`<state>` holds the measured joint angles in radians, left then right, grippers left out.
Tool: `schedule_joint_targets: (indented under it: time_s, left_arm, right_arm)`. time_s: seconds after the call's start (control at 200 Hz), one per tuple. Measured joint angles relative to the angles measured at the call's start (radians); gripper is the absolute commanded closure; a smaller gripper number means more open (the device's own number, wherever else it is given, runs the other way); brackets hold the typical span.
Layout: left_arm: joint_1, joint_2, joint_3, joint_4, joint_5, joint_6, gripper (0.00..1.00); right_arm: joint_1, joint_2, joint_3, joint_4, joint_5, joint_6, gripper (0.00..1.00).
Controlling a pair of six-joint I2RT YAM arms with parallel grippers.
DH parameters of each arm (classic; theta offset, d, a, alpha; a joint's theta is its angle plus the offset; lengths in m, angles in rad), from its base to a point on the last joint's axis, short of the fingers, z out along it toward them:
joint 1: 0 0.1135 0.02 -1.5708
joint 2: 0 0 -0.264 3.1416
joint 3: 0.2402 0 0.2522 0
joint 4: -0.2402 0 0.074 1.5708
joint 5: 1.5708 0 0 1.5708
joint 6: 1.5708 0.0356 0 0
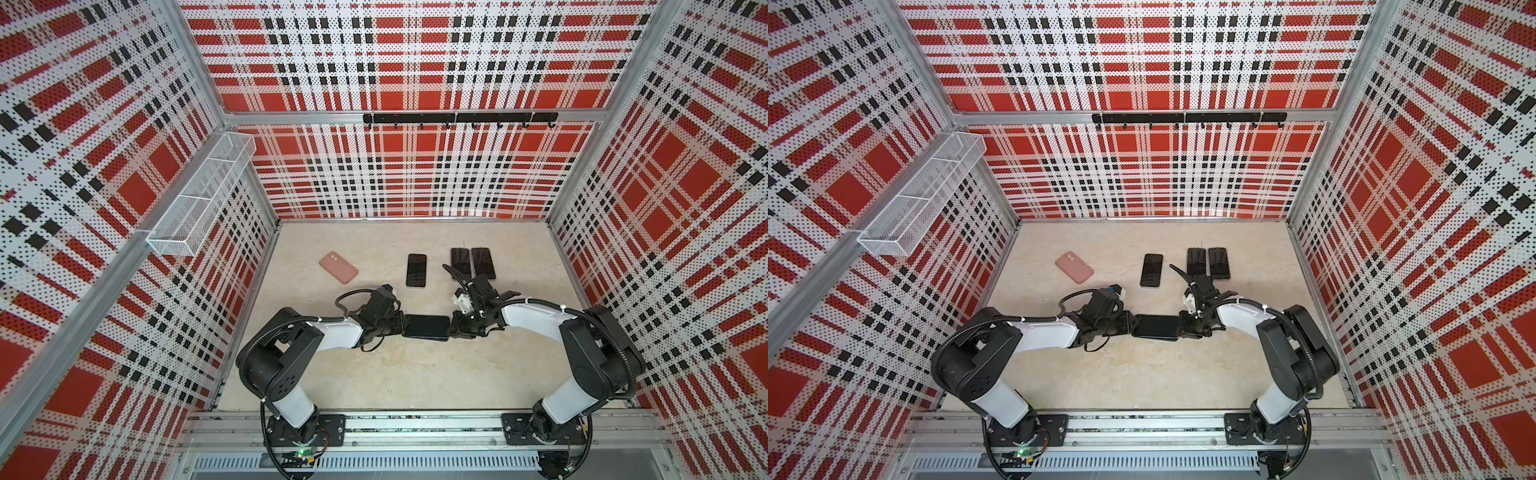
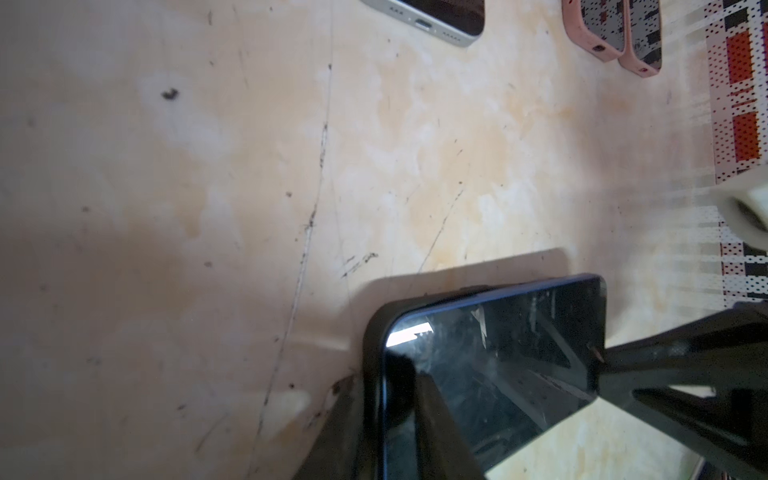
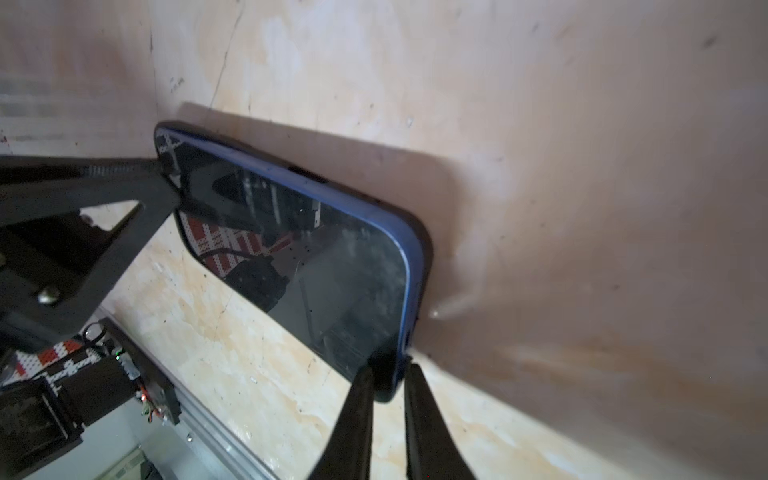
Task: Put the phone into the phone case
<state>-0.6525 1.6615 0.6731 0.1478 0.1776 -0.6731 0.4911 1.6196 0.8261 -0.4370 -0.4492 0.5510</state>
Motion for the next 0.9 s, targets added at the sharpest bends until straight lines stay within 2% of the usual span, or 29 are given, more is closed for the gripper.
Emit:
schedule_joint_targets:
  time_s: [0.175,0.416,0.902]
  left_arm:
    - [-0.002,-0.001,0.0,0.002,-0.002,-0.023,0.7]
    - [-0.002,-0.002,0.0,-0.002,-0.011,-0.036,0.74]
    - [-0.016,-0.002,0.013,-0.036,-0.053,-0.029,0.79]
  right_arm:
    - [0.02,-0.004,-0.008,0.011,0.01,0.045,0.87]
    - [0.043,-0.005,-0.005,0.01,0.04,0.077,0.88]
    - [0.105,0.053,0.081,-0.118,0.166,0.084,0.92]
